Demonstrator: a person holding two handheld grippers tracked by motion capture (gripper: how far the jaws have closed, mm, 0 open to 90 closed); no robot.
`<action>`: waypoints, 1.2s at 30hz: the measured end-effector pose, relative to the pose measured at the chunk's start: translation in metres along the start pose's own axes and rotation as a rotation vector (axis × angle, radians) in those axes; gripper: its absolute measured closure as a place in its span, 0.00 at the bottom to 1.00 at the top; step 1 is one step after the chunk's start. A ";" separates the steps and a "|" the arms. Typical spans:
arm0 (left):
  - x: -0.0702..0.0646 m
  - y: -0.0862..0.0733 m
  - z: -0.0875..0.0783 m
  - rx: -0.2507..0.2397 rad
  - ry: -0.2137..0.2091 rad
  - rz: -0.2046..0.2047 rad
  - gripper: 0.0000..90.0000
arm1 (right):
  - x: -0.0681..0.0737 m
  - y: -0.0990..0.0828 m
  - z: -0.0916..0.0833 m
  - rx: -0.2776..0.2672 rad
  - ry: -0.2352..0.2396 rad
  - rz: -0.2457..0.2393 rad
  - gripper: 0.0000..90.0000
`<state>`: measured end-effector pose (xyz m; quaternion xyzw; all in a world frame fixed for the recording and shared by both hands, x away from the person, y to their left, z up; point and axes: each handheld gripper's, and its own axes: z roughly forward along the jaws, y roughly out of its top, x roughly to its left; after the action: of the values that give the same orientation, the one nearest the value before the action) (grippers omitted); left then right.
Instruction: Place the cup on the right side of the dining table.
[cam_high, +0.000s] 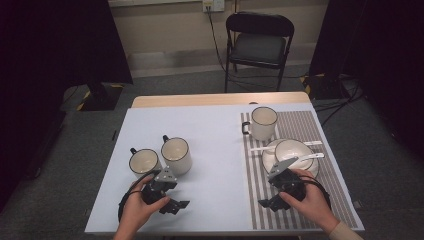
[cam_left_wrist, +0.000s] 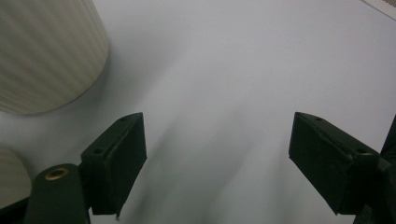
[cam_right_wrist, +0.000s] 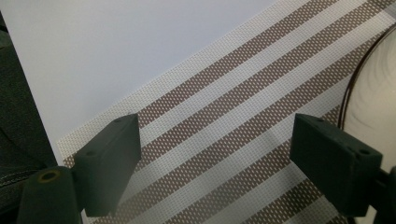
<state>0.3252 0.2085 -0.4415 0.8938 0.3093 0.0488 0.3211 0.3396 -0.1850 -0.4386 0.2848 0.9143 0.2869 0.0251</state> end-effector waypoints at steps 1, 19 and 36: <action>0.000 0.000 -0.001 0.004 -0.001 0.002 0.21 | 0.000 -0.001 0.000 -0.001 0.005 0.003 0.17; 0.005 -0.012 -0.007 0.008 0.006 -0.010 0.21 | 0.005 -0.007 -0.001 0.000 0.027 -0.022 0.17; 0.008 -0.021 -0.011 0.015 0.007 -0.017 0.21 | 0.001 -0.017 -0.006 0.002 0.029 -0.004 0.17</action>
<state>0.3175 0.2315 -0.4465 0.8933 0.3186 0.0470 0.3135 0.3290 -0.1989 -0.4427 0.2789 0.9153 0.2902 0.0123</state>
